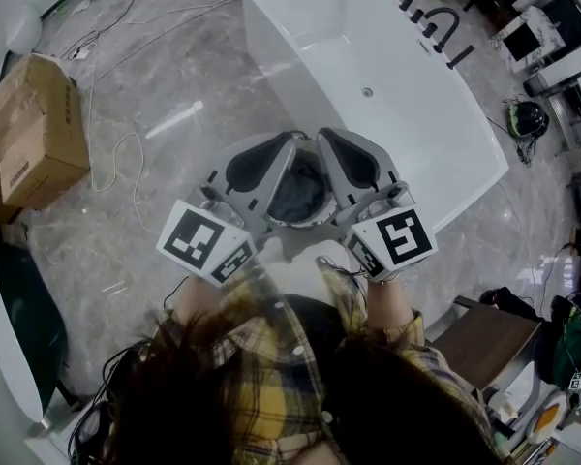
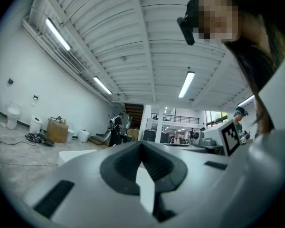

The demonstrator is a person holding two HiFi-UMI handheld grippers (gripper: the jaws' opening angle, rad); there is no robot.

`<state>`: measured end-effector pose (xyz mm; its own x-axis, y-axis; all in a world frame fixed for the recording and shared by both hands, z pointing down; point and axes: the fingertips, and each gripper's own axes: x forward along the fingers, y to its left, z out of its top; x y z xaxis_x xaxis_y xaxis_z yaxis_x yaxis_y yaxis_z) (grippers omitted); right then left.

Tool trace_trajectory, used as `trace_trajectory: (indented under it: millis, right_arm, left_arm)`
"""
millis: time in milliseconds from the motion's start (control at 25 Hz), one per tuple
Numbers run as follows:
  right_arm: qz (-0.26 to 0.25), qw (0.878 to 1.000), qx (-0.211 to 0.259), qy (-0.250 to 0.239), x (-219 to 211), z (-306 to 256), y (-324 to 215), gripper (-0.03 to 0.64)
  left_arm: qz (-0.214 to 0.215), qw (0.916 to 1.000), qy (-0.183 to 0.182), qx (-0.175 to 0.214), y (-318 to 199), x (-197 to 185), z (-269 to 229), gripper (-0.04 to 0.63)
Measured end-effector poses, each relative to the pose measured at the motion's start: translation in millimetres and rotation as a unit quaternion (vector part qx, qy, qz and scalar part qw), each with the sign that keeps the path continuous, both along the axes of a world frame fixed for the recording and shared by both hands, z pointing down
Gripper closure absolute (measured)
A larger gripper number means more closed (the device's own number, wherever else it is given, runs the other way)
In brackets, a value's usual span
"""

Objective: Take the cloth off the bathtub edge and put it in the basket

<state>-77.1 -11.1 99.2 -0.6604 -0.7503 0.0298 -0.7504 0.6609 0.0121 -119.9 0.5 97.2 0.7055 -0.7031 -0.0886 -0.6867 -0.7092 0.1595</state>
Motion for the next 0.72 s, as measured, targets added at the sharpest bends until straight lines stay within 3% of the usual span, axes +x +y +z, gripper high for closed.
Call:
trace_trajectory:
  millis: [720]
  right_arm:
    - [0.01, 1.0, -0.003, 0.011, 1.9, 4.6, 7.3, 0.601]
  left_arm:
    - [0.003, 1.0, -0.002, 0.006, 5.2, 0.5, -1.4, 0.577]
